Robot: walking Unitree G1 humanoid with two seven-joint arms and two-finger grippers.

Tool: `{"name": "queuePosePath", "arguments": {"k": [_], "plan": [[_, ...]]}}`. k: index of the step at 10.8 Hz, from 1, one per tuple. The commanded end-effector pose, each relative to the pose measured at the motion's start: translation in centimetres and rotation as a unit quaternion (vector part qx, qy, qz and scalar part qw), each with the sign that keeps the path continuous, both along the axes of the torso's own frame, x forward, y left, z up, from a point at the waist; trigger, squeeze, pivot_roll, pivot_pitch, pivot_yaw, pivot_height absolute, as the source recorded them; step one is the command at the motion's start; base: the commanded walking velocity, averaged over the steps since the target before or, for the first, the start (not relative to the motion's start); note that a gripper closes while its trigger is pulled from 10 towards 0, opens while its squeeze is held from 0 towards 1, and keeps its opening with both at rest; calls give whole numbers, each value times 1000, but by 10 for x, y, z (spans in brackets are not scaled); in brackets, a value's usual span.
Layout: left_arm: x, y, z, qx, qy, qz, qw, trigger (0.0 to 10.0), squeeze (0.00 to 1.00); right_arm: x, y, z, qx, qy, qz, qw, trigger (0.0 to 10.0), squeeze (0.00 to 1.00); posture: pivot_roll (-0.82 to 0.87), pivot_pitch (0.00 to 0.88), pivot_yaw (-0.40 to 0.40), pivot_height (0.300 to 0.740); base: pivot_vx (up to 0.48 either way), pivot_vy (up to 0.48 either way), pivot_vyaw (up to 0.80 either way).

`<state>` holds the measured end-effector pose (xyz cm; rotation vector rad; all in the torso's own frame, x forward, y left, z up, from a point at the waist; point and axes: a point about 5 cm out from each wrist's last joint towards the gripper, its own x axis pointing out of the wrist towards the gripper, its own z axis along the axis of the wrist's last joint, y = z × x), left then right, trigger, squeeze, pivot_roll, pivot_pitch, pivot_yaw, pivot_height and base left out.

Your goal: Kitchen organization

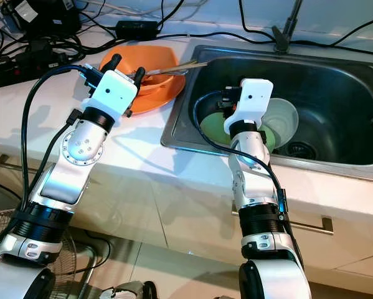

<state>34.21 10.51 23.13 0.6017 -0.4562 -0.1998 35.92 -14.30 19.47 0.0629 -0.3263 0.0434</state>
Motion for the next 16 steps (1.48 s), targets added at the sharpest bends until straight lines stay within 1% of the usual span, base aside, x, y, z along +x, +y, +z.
{"name": "queuePosePath", "arguments": {"k": [1, 7, 16], "plan": [[-2, 2, 6, -3, -13, 2, 1000, 10000, 0, 1, 0, 4, 7, -6, -1, 1000, 10000, 0, 87, 85, 48, 740, 349, 0, 0], [-1, 2, 9, -4, -17, 3, 1000, 10000, 0, 2, 1, 3, 8, -4, 0, 1000, 10000, 0, 87, 88, 49, 740, 376, 0, 0], [-1, 2, 11, -5, -21, 3, 1000, 10000, 0, 3, 0, 3, 9, -2, -2, 1000, 10000, 0, 85, 100, 48, 740, 462, 0, 0]]}}
